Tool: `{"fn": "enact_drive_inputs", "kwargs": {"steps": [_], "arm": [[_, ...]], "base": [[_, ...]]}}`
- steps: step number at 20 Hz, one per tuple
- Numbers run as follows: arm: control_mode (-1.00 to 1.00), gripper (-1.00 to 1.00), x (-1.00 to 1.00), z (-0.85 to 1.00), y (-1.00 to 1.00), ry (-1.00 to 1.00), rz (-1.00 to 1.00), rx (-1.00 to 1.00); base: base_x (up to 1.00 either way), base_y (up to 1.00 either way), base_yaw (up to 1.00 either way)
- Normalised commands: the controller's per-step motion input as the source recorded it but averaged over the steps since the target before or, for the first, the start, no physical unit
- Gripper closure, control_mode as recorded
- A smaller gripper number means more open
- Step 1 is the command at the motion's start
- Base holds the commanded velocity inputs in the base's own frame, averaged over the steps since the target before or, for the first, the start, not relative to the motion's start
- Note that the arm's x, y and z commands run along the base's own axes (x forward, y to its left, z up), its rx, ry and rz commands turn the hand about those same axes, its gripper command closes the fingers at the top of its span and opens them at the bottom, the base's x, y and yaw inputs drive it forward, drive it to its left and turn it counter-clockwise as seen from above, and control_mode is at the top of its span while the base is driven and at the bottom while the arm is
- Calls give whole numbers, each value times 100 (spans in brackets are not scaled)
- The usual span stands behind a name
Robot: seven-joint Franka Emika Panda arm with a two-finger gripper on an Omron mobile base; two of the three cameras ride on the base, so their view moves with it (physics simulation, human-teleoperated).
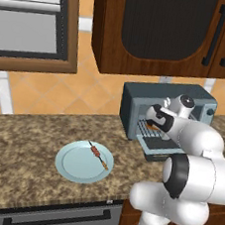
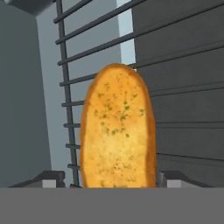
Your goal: Pick up the kebab skewer and baguette bread, and place them inside the toaster oven. Close the toaster oven door and start by setting the timer.
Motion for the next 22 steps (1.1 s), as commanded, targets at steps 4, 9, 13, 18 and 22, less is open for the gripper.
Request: {"fn": "enact_drive_inputs", "kwargs": {"steps": [4, 9, 13, 18, 22], "arm": [[-100, -100, 0, 0, -1, 0, 0, 0], [-100, -100, -34, 11, -32, 0, 0, 0], [-100, -100, -91, 31, -25, 0, 0, -1], [-100, -100, -64, 45, 46, 3, 22, -7], [-100, -100, -61, 27, 70, 4, 39, -11]], "base": [[0, 0, 0], [0, 0, 0], [0, 0, 0], [0, 0, 0], [0, 0, 0]]}}
